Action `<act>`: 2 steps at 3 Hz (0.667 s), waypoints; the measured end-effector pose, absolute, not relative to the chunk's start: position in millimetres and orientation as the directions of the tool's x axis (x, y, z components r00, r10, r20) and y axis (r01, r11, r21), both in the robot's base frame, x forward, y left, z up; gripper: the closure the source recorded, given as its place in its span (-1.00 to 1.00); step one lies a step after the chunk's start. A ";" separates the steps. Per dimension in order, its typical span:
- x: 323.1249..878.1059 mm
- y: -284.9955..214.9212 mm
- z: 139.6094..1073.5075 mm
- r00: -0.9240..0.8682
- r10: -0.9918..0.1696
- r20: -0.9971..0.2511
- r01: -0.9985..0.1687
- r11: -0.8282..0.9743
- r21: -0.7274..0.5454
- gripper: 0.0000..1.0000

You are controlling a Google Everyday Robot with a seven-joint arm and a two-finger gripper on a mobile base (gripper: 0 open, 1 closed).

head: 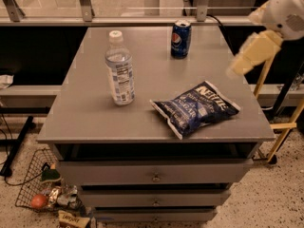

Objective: Move pepsi can near blue chip bag

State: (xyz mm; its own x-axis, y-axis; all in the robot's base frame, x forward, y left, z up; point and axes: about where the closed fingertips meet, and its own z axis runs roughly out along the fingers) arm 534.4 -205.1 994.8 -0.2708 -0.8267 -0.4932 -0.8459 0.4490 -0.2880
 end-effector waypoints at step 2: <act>668.0 -139.2 987.1 -0.281 -0.597 -0.752 -0.798 0.580 -0.162 -1.00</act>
Offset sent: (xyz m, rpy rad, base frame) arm 0.2158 0.1234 -0.0172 0.5294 -0.0297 -0.1823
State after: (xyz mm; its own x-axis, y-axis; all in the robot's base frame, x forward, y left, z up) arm 668.0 -139.2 987.1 -0.2807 -0.5966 -0.7519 -0.7983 0.5800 -0.1622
